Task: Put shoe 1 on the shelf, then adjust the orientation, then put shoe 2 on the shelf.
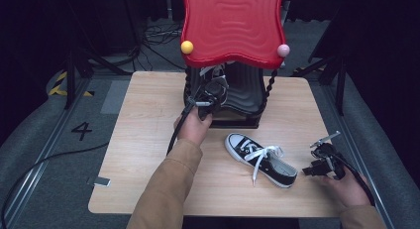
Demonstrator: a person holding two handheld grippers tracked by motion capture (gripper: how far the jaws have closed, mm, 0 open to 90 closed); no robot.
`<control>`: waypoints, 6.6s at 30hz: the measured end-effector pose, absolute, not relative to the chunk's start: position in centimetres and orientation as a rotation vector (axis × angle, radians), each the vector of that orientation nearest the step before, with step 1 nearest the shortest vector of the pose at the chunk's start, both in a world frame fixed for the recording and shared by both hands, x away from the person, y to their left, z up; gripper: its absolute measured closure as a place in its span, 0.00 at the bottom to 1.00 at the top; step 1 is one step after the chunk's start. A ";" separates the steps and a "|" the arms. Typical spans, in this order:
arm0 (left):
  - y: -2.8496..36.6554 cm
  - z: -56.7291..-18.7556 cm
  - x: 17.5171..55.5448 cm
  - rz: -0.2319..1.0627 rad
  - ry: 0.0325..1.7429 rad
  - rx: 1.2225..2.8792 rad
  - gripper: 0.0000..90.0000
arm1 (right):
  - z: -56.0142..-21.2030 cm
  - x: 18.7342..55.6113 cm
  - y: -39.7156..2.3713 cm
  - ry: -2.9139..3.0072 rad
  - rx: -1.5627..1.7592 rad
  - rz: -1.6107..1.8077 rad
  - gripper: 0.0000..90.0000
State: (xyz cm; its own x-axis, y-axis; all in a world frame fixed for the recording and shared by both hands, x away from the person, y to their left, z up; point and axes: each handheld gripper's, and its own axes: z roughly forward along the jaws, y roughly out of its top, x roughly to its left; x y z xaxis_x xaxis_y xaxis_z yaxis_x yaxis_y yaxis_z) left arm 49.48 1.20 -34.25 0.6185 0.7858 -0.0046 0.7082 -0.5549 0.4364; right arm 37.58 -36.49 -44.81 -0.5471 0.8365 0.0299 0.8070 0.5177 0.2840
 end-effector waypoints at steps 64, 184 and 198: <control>9.1 -36.7 39.7 0.201 1.396 2.515 0.18 | -37.3 35.0 -31.7 2.685 1.244 0.735 0.56; 15.6 -38.6 38.6 0.127 1.585 2.502 0.19 | -30.3 40.0 -20.0 2.668 1.041 0.754 0.94; 16.5 -38.7 38.3 0.121 1.606 2.485 0.19 | -29.0 43.2 -18.2 2.505 1.134 0.807 0.94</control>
State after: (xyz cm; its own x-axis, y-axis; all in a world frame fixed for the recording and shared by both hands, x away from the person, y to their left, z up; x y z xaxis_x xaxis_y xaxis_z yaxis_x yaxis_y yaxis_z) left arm 38.31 16.46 -38.67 0.4131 0.9102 -0.0292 0.8956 -0.4002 0.1945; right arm 43.21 -18.17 -28.98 -0.6550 0.7554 -0.0198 0.6017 0.5373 0.5910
